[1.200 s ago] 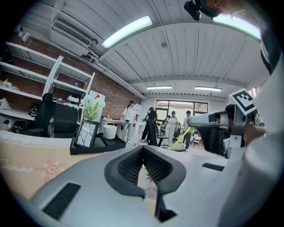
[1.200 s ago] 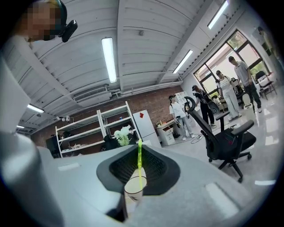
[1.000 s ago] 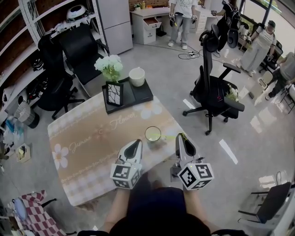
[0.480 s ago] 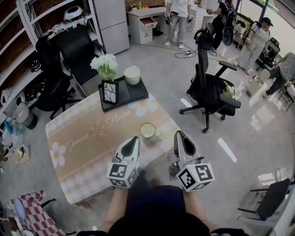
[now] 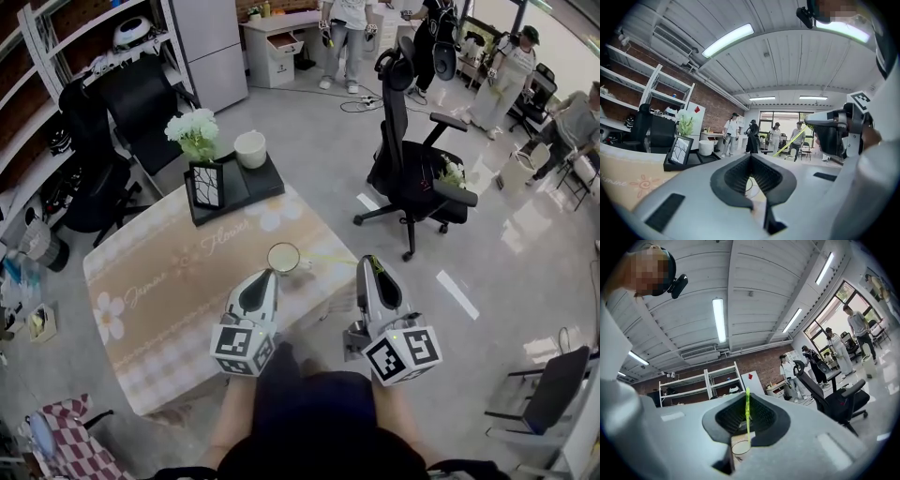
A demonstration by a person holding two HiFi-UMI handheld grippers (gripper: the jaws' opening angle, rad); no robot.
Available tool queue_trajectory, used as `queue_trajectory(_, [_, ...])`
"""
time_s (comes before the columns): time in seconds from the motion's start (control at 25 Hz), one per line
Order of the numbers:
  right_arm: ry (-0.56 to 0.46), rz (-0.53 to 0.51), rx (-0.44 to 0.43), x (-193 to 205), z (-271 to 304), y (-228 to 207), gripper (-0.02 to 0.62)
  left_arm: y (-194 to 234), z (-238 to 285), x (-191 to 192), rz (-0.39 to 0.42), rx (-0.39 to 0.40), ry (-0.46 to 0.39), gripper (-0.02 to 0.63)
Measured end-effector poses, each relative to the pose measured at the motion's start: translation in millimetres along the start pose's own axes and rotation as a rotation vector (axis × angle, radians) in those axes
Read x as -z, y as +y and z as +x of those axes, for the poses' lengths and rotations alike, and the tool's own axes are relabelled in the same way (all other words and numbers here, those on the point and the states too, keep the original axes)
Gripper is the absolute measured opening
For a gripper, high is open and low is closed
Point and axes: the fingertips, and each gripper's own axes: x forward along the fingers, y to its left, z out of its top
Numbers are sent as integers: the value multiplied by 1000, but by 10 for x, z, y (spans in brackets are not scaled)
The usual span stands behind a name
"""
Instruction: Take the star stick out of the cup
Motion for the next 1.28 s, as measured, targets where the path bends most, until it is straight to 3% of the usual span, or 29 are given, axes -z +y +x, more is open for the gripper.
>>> queue_trajectory(0.8, [-22,-15,173,-96,-347,-563,15,-342,250,182,-5,99,52,9])
queue_trajectory(1.28, [67,-34,251,292,-404,-758,15,-304,166,378,-28,84,96,9])
